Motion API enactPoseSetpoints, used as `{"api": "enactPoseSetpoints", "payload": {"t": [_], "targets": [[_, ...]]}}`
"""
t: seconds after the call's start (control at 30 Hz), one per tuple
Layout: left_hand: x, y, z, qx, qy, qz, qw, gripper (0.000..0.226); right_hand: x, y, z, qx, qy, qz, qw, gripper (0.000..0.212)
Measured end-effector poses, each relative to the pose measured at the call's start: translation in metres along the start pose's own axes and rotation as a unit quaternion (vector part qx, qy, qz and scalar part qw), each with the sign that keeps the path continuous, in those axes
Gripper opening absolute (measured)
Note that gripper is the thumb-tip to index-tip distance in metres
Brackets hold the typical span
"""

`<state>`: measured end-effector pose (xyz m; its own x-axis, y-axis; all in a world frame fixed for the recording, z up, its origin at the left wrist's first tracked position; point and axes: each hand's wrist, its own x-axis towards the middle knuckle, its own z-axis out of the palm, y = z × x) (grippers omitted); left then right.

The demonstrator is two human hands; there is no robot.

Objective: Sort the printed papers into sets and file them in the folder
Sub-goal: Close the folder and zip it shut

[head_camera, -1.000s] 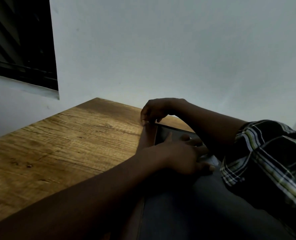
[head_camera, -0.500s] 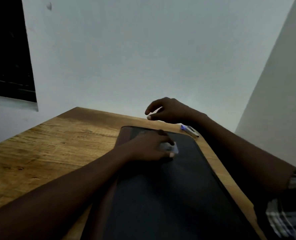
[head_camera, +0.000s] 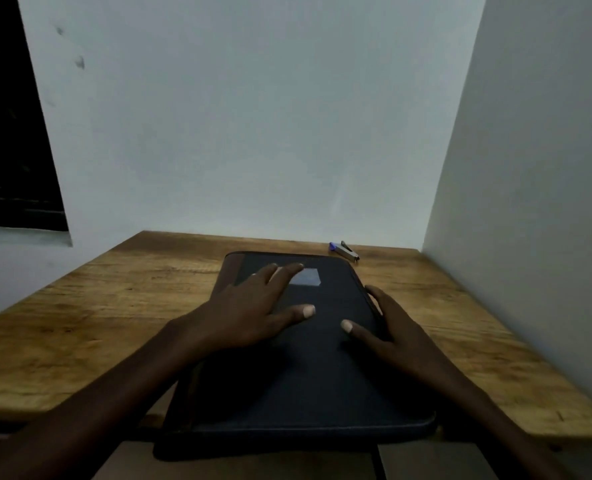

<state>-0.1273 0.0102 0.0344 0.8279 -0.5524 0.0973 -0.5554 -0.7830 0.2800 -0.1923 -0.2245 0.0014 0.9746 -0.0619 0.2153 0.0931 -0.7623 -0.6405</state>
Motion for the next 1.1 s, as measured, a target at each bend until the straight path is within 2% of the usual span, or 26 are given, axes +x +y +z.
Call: {"api": "enactPoseSetpoints", "payload": {"t": [0.1, 0.17, 0.2, 0.3, 0.37, 0.47, 0.57, 0.63, 0.73, 0.9, 1.1], "targets": [[-0.021, -0.007, 0.009, 0.046, -0.050, -0.033, 0.997, 0.095, -0.006, -0.005, 0.007, -0.015, -0.004, 0.009, 1.000, 0.085], [-0.031, -0.010, 0.013, 0.065, -0.061, -0.050, 0.995, 0.083, -0.005, -0.012, 0.012, -0.026, -0.006, 0.012, 1.000, 0.084], [-0.034, -0.012, 0.013, 0.067, -0.054, -0.055, 0.995, 0.083, -0.003, -0.016, 0.014, -0.030, -0.010, 0.014, 0.999, 0.084], [-0.037, -0.021, 0.010, 0.057, -0.011, -0.051, 0.997, 0.103, 0.010, -0.026, 0.024, -0.046, -0.020, 0.012, 0.999, 0.082], [-0.033, -0.033, 0.006, 0.038, 0.024, -0.062, 0.997, 0.106, 0.019, -0.031, 0.029, -0.064, -0.035, 0.001, 0.997, 0.077], [-0.028, -0.044, 0.005, 0.030, 0.047, -0.103, 0.993, 0.091, 0.025, -0.037, 0.034, -0.085, -0.067, -0.016, 0.994, 0.075], [-0.018, -0.046, 0.011, 0.072, 0.069, -0.095, 0.991, 0.047, 0.031, -0.044, 0.043, -0.095, -0.089, -0.017, 0.991, 0.078], [-0.007, -0.051, 0.010, 0.085, 0.067, -0.093, 0.990, 0.031, 0.043, -0.051, 0.050, -0.124, -0.098, -0.016, 0.987, 0.079], [0.004, -0.072, 0.005, 0.093, 0.062, -0.099, 0.989, 0.034, 0.061, -0.061, 0.060, -0.134, -0.103, -0.025, 0.985, 0.075], [0.000, -0.099, -0.001, 0.043, 0.142, -0.122, 0.981, 0.036, 0.087, -0.073, 0.078, -0.124, -0.091, -0.041, 0.987, 0.073], [0.006, -0.133, -0.011, 0.049, 0.142, -0.153, 0.977, 0.041, 0.116, -0.089, 0.103, -0.132, -0.091, -0.053, 0.986, 0.066]]}}
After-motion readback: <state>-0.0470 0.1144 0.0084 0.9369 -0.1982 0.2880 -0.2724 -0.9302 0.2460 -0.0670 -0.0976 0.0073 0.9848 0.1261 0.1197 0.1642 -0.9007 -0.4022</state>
